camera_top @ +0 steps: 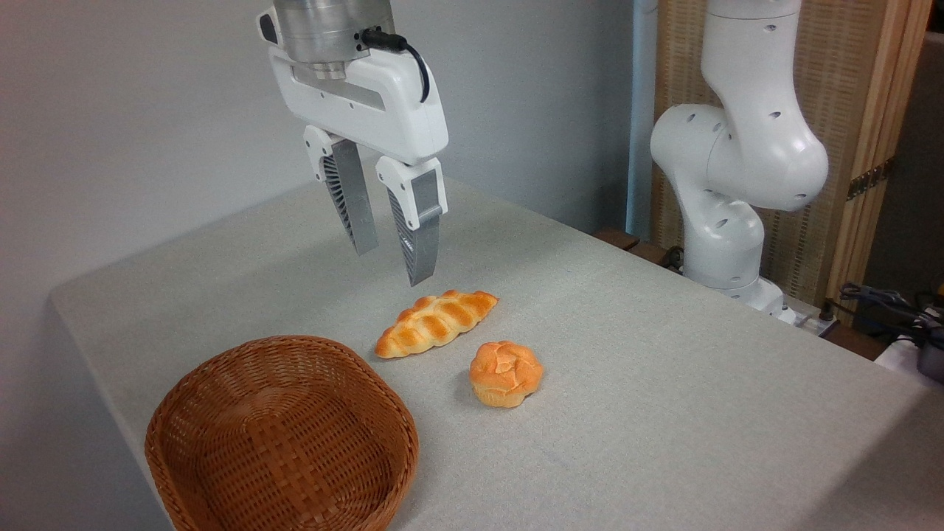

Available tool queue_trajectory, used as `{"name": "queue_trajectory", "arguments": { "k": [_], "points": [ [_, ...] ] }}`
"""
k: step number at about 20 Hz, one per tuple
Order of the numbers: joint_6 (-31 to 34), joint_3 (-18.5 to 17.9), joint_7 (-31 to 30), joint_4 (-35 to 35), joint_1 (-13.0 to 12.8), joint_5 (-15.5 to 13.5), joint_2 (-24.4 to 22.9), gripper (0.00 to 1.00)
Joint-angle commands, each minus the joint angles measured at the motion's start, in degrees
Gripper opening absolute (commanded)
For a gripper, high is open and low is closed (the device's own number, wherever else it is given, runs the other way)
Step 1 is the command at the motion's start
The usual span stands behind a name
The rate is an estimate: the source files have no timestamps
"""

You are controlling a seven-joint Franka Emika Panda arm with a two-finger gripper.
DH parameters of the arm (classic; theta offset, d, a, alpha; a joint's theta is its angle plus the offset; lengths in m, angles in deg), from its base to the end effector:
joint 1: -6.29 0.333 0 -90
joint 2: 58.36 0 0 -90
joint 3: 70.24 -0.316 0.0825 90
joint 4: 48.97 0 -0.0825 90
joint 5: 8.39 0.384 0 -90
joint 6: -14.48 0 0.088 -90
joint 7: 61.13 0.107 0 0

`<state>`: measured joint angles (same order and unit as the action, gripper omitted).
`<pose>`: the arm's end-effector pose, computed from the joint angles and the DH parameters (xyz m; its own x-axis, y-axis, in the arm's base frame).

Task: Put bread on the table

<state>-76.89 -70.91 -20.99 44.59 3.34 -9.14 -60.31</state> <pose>0.5449 -0.0230 0.6159 0.7385 -0.6743 0.0055 -0.6743 -0.7384 0.0130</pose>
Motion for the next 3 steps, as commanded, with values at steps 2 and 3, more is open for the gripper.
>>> {"name": "queue_trajectory", "arguments": {
  "k": [2,3],
  "points": [
    [1.72,-0.12,-0.24,-1.8,0.22,0.66,0.81,1.0],
    [1.72,-0.12,-0.15,-1.8,0.22,0.66,0.81,1.0]
  ]
}}
